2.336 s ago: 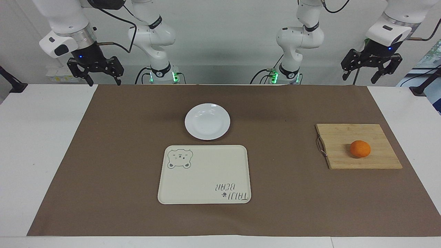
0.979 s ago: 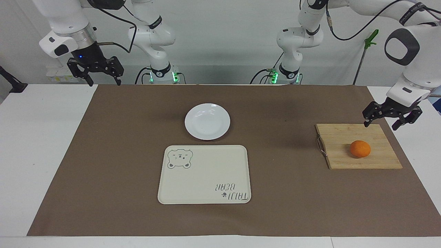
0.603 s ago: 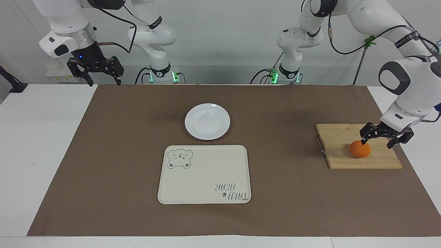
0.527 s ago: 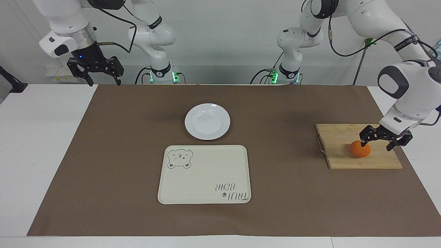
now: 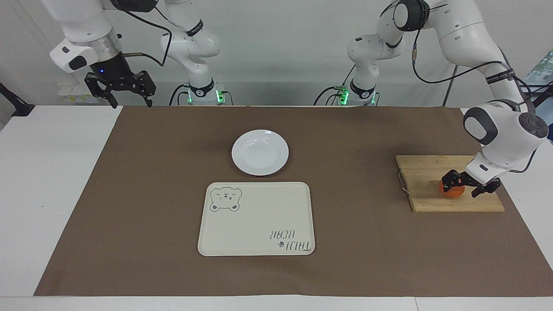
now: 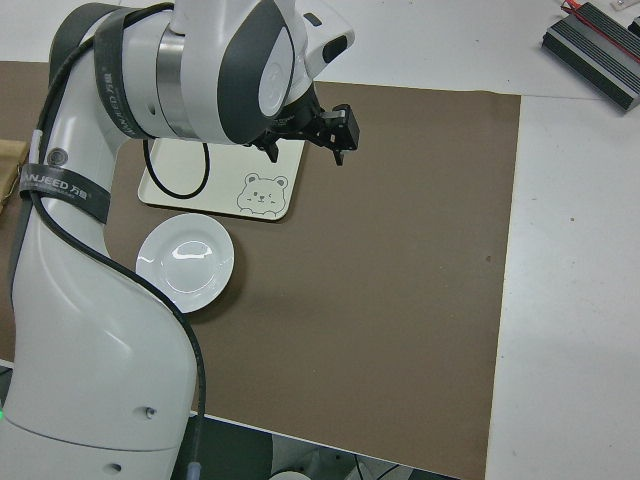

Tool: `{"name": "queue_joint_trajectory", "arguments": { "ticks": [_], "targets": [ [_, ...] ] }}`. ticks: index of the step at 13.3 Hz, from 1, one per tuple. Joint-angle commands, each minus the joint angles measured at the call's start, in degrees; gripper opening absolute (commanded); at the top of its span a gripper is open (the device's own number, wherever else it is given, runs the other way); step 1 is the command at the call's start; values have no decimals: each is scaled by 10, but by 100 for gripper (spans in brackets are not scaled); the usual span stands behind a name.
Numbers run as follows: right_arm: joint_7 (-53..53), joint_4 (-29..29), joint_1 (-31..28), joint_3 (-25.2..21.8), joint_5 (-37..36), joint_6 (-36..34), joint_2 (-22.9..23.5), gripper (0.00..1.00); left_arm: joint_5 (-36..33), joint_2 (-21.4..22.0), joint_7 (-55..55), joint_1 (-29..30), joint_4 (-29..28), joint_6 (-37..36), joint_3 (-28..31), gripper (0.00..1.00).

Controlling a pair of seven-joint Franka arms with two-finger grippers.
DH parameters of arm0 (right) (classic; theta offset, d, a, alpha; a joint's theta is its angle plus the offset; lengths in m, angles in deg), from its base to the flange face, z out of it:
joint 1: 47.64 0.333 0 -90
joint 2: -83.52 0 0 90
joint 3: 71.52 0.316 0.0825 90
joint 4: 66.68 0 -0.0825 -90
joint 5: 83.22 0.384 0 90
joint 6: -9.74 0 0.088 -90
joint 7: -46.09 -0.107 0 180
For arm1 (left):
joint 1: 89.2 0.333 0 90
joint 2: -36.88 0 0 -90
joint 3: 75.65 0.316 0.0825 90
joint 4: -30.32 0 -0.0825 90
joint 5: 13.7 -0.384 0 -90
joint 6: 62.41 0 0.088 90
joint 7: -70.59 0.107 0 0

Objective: Place orange and plate with both arms

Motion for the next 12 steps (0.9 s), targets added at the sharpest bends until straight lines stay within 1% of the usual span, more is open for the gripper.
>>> {"name": "queue_joint_trajectory", "arguments": {
  "ticks": [1, 3, 6, 7, 8, 9, 10, 11, 12],
  "targets": [
    [13, -1, -3, 2, -3, 16, -1, 100, 11, 18, 11, 5, -42, 31, -3, 100],
    [10, -20, -3, 3, -3, 30, -11, 100, 11, 19, 13, 7, -63, 47, -3, 100],
    [10, -43, -2, 4, -3, 47, -22, 100, 11, 23, 13, 13, -67, 42, -3, 100],
    [11, -44, -3, 4, -3, 47, -22, 100, 11, 23, 13, 14, -67, 36, -3, 93],
    [10, -44, -3, 4, 1, 47, -22, 100, 11, 24, 12, 14, -67, 34, -3, 74],
    [10, -48, -3, 4, 3, 45, -22, 100, 11, 24, 12, 14, -66, 31, -2, 52],
    [10, -52, -3, 4, 9, 44, -24, 100, 11, 28, 9, 13, -66, 29, -2, 28],
    [10, -53, -3, 4, 27, 45, -25, 100, 11, 34, 7, 11, -65, 29, -2, 9],
    [10, -54, -4, 4, 40, 45, -25, 100, 11, 42, 3, 7, -64, 23, -3, 0]
  ]
}}
